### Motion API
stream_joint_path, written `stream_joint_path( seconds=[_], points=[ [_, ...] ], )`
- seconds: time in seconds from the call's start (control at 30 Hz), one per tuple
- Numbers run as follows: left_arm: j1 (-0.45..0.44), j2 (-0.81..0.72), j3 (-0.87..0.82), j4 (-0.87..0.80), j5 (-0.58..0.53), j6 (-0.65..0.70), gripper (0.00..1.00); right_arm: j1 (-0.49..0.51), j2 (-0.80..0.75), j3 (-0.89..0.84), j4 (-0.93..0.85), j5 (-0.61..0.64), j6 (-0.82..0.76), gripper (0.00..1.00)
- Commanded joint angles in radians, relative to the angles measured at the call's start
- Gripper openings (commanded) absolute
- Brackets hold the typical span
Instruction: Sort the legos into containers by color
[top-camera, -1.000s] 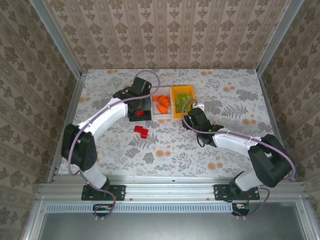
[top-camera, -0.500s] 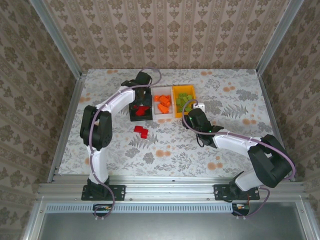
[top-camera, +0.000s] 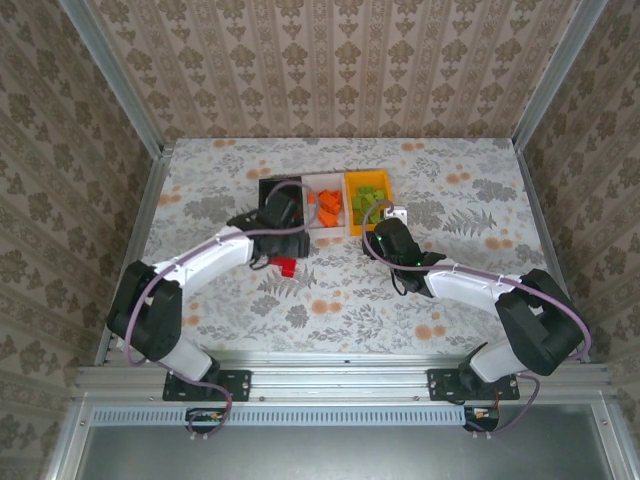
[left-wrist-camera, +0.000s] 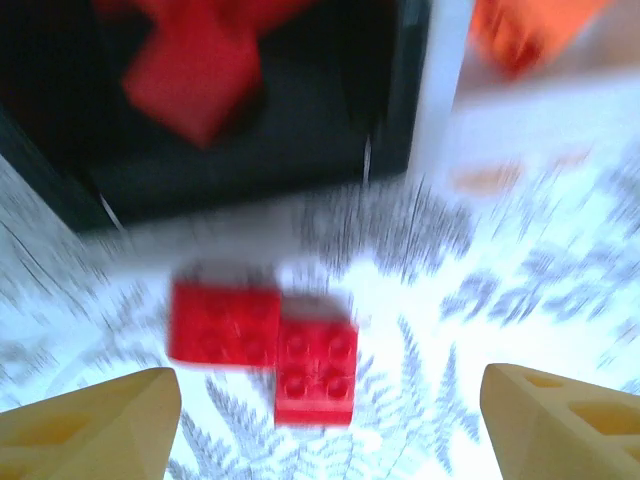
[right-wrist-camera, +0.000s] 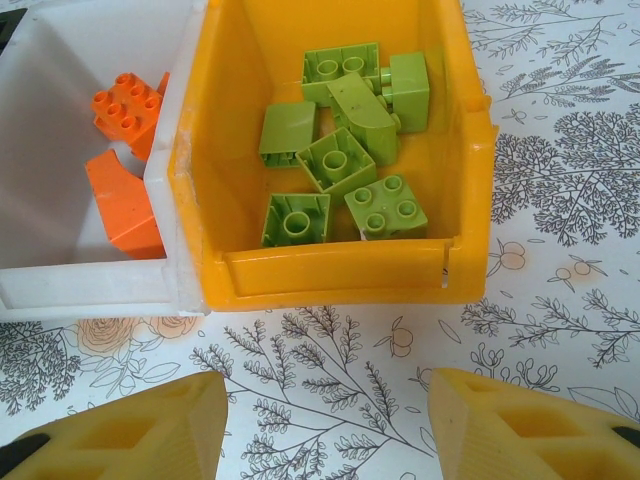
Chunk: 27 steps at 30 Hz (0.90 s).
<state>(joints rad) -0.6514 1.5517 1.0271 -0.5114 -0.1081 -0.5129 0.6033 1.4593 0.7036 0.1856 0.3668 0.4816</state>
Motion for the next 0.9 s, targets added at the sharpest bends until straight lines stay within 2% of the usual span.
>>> stream_joint_path(
  seconds=[0.0,0.17,0.4,0.53,0.73,0.87],
  points=[
    [-0.036,0.006,-0.080,0.050,0.041,-0.096,0.79,0.007,-0.007,0.016,0.016,0.005,-0.008,0.56],
    [-0.075,0.033,-0.133,0.120,0.019,-0.158,0.77,0.010,0.007,0.020,0.017,0.004,-0.007,0.57],
    [-0.073,0.156,-0.076,0.117,-0.045,-0.163,0.69,0.012,0.006,0.020,0.015,0.005,-0.012,0.56],
    [-0.067,0.191,-0.066,0.132,-0.039,-0.180,0.58,0.015,0.006,0.020,0.020,0.005,-0.015,0.56],
    [-0.068,0.192,-0.077,0.155,-0.031,-0.164,0.37,0.017,0.004,0.019,0.020,0.011,-0.020,0.56],
    [-0.092,0.175,-0.073,0.133,-0.049,-0.154,0.30,0.018,0.004,0.020,0.021,0.007,-0.024,0.55]
  ],
)
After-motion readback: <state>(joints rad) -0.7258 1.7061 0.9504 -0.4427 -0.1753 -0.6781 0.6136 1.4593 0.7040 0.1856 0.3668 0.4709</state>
